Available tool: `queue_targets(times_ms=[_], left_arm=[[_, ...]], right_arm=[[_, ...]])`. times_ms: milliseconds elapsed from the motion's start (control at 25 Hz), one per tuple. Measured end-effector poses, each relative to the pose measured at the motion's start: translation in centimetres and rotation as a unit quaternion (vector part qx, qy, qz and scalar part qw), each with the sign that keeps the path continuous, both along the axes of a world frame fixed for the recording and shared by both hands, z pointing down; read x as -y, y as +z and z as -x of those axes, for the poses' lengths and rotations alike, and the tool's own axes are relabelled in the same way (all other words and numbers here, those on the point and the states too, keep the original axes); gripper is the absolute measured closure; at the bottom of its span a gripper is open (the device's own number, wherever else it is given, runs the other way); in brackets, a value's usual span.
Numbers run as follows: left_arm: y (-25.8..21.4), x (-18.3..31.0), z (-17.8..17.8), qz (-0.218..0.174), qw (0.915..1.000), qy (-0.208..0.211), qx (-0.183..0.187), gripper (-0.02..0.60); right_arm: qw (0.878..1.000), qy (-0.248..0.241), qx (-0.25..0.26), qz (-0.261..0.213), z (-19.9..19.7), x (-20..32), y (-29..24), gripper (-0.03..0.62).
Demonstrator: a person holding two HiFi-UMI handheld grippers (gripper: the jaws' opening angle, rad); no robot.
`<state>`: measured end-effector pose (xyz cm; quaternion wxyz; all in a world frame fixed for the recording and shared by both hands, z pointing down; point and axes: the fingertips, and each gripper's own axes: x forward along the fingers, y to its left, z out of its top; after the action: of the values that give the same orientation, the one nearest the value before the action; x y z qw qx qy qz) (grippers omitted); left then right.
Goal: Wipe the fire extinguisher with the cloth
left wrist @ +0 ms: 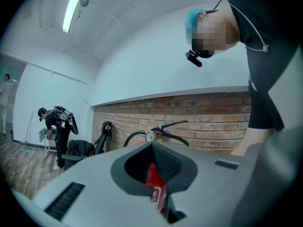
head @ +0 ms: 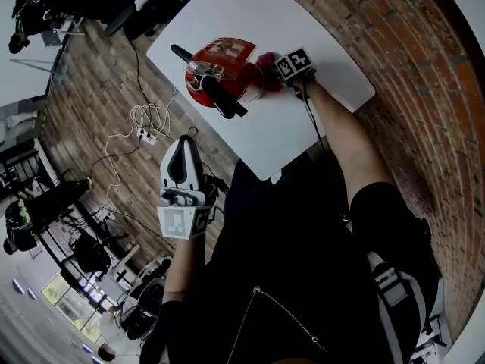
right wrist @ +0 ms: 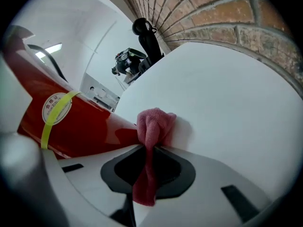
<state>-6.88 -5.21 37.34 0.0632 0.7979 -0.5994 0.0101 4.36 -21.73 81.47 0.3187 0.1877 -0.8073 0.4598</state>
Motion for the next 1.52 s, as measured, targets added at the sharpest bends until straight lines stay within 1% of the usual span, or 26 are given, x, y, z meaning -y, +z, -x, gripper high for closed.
queue_targets(times_ms=[160, 320, 520, 880, 1240, 1400, 1520], left_arm=[[0.3, -0.5, 0.1, 0.003, 1.0000, 0.002, 0.000, 0.574], [0.5, -1.2, -0.5, 0.006, 0.9999, 0.015, -0.005, 0.574], [0.6, -2.0, -0.6, 0.007, 0.9996, 0.024, -0.009, 0.574], [0.3, -3.0, -0.7, -0.003, 0.9994, 0.034, -0.011, 0.574], [-0.3, -3.0, -1.0, -0.012, 0.9995, 0.030, -0.004, 0.574], [-0.9, -2.3, -1.6, -0.003, 0.9997, 0.021, -0.008, 0.574], [-1.7, -2.1, -2.1, -0.023, 0.9993, 0.030, -0.004, 0.574]], right_arm=[[1.000, 0.001, 0.019, 0.023, 0.5, -0.1, -0.1, 0.525], [0.999, -0.008, 0.043, 0.031, 1.0, -0.6, -1.0, 0.525], [0.998, -0.012, 0.048, 0.025, 1.0, -0.8, -2.1, 0.525], [0.997, 0.007, 0.072, 0.009, 0.9, -1.3, -5.4, 0.525], [0.996, 0.016, 0.090, -0.007, 0.7, -1.3, -8.5, 0.525], [0.995, 0.018, 0.093, -0.014, 0.7, -1.2, -9.7, 0.525], [0.995, 0.017, 0.093, -0.018, 0.6, -1.5, -10.5, 0.525]])
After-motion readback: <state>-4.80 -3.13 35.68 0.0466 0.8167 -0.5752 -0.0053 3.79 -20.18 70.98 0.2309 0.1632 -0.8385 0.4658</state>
